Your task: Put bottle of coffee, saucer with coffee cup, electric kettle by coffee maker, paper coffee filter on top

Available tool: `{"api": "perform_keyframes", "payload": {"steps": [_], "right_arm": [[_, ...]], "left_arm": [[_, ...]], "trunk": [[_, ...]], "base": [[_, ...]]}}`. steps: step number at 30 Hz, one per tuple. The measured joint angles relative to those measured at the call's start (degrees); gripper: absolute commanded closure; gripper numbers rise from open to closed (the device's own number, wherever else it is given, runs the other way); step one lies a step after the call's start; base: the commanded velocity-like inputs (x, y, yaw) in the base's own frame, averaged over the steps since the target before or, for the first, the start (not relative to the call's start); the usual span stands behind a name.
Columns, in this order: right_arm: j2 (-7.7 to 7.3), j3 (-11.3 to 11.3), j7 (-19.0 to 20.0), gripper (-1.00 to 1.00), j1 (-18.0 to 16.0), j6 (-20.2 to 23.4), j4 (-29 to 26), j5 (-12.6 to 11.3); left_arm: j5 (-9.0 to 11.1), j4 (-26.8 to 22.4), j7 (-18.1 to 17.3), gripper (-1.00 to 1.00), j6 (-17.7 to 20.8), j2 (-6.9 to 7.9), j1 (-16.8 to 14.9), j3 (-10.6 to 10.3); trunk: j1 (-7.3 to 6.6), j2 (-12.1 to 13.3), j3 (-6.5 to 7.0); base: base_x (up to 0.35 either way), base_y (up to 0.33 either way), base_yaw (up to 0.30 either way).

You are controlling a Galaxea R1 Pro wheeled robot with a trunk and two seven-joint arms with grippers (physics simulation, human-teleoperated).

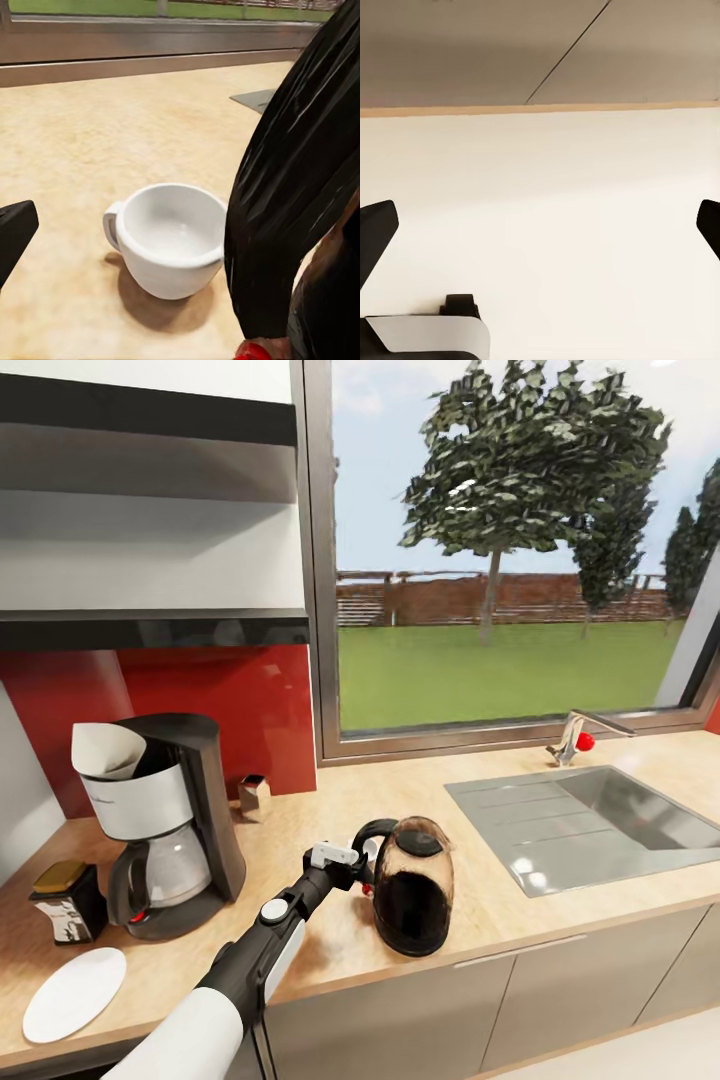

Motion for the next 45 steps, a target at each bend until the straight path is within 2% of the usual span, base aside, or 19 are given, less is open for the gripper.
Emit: {"api": "perform_keyframes", "payload": {"steps": [33,34,45], "right_arm": [[0.00,0.0,0.0,-1.00,0.0,0.0,0.0,0.0],[0.00,0.0,0.0,-1.00,0.0,0.0,0.0,0.0],[0.00,0.0,0.0,-1.00,0.0,0.0,0.0,0.0]], "left_arm": [[0.0,0.0,0.2,-1.00,0.4,0.00,0.0,-0.3],[0.0,0.0,0.2,1.00,0.4,0.00,0.0,-0.3],[0.2,0.0,0.2,1.00,0.2,0.00,0.0,-0.2]], "trunk": [[0.01,0.0,0.00],[0.01,0.0,0.00],[0.01,0.0,0.00]], "base": [[0.003,0.000,0.000],[0.000,0.000,0.000],[0.000,0.000,0.000]]}}
